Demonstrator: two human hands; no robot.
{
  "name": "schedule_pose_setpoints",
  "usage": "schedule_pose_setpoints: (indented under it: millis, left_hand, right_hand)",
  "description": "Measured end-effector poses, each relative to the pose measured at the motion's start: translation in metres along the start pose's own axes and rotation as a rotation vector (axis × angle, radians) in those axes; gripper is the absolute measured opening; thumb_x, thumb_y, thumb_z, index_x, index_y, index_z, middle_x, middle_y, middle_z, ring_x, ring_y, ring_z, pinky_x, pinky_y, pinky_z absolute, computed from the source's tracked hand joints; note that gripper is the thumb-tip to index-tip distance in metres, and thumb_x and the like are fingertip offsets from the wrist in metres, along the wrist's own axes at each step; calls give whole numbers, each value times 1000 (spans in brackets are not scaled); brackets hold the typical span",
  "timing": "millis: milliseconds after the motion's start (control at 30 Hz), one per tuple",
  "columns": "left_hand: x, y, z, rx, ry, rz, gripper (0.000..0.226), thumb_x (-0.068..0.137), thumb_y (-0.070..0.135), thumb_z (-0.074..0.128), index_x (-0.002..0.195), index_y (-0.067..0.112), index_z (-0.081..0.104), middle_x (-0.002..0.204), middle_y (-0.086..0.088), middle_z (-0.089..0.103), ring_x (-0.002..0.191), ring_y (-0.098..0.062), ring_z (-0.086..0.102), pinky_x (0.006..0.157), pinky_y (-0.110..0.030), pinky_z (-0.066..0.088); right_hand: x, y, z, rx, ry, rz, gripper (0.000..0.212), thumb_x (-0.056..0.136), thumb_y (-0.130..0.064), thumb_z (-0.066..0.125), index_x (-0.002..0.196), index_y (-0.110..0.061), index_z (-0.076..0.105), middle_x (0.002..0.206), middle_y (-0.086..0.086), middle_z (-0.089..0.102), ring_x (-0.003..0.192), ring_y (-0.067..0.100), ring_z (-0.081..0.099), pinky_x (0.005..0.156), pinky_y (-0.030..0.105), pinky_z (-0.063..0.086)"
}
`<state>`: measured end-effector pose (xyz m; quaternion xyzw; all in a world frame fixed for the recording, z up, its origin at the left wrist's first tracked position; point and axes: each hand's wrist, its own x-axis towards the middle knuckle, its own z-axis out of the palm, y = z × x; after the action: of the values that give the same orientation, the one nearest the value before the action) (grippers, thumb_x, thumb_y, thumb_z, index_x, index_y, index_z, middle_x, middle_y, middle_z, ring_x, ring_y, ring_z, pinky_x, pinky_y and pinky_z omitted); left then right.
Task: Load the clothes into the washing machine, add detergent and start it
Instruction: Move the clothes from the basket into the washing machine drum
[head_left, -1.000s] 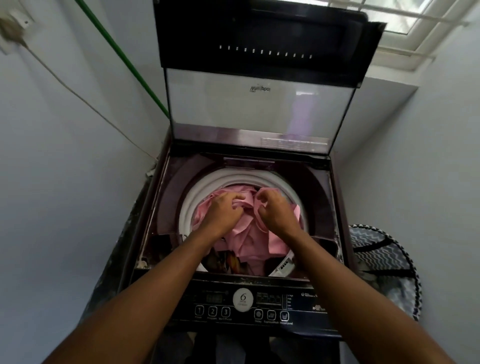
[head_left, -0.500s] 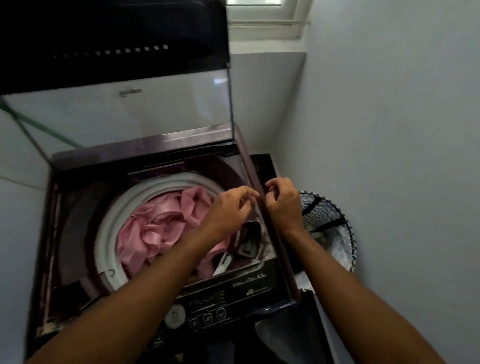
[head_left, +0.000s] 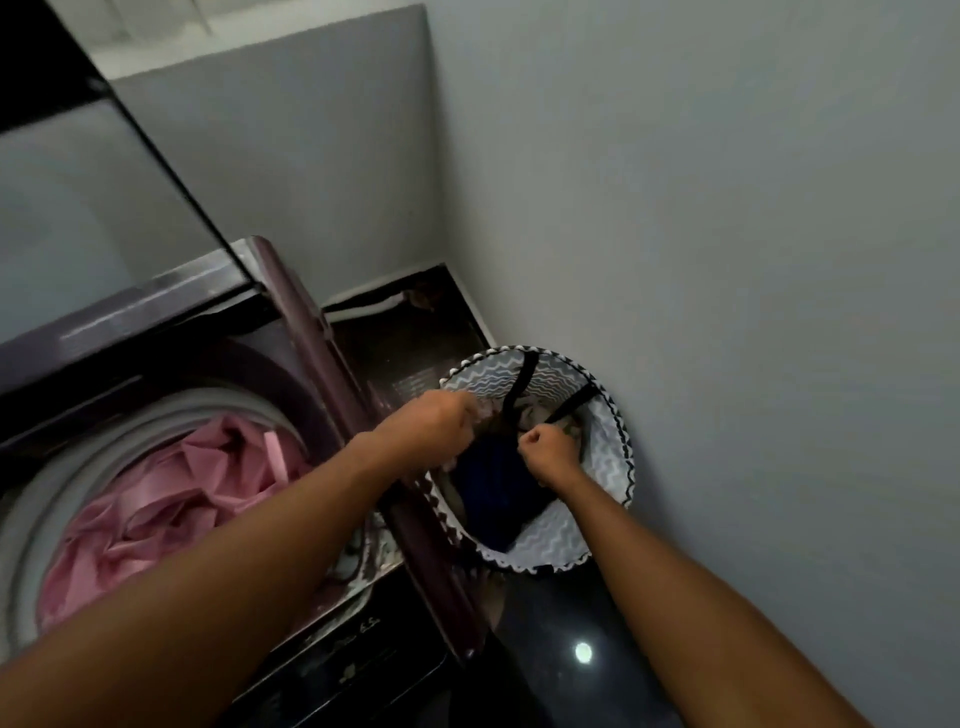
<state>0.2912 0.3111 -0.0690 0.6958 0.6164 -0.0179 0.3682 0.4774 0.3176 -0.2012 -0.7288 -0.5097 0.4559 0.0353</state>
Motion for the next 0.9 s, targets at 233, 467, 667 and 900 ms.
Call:
schedule_pose_setpoints:
  millis: [233, 467, 667, 900]
  left_hand:
    - [86, -8, 47, 119, -196, -80, 23, 91, 18, 54, 111, 14, 64, 114, -12, 65, 108, -30, 60, 87, -32, 48]
    - [131, -25, 83, 88, -293, -140, 36, 92, 16, 55, 128, 12, 60, 131, -11, 60, 121, -28, 55, 96, -29, 44]
    - [159, -30, 104, 42, -282, -187, 38, 90, 20, 58, 126, 12, 61, 133, -10, 58, 123, -27, 53, 100, -27, 41]
    - [179, -34, 136, -35, -315, -226, 51, 88, 31, 58, 136, 14, 52, 137, -12, 54, 127, -29, 51, 104, -33, 42]
  right_hand:
    - [54, 36, 51, -57, -183, 176, 13, 88, -18, 56, 80, -9, 53, 104, 18, 65, 90, 28, 61, 71, 29, 41]
    - [82, 56, 99, -26, -12, 214, 41, 94, -29, 53, 124, -1, 53, 126, 18, 59, 112, 34, 60, 85, 34, 50]
    - [109, 52, 81, -101, 318, 299, 57, 92, -26, 53, 138, 1, 35, 133, 24, 50, 118, 41, 54, 87, 43, 50]
    - [165, 102, 76, -120, 146, 225, 47, 102, -27, 41, 142, -3, 45, 144, 16, 50, 129, 32, 49, 111, 36, 37]
